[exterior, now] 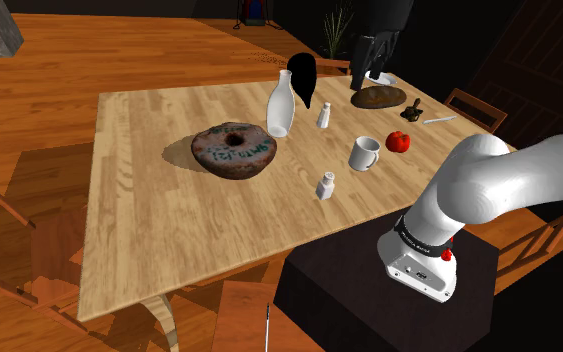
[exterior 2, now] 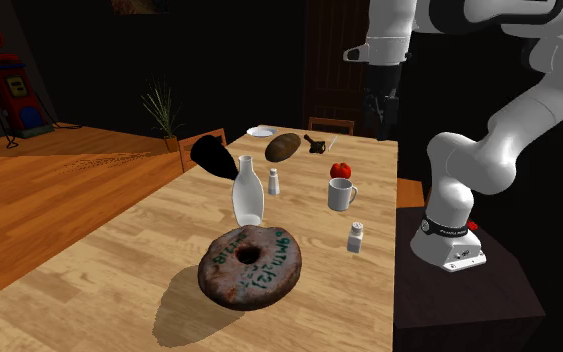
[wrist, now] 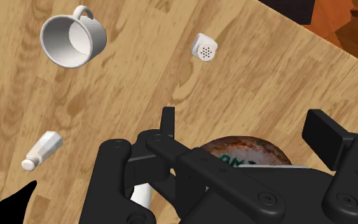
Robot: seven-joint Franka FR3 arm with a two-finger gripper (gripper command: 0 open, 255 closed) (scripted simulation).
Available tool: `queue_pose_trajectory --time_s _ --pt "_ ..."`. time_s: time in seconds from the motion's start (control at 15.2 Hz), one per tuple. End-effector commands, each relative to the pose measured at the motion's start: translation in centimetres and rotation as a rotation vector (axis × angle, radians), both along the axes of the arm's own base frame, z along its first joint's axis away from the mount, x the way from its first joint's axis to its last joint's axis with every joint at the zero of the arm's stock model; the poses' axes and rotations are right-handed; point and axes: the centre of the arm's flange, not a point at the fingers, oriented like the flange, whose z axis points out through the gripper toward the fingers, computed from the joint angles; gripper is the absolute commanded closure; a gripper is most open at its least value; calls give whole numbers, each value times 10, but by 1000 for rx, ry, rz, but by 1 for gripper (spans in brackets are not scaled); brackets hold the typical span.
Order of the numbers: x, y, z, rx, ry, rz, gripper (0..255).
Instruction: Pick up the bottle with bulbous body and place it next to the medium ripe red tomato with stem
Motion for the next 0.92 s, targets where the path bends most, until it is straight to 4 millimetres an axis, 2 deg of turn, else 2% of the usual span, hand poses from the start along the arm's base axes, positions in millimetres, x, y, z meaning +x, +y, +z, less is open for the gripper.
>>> queue_pose_trajectory --time_s 0.0,0.86 --pt "0 0 0 0 0 0 0" --pt "151 -72 -49 -4 25 3 0"
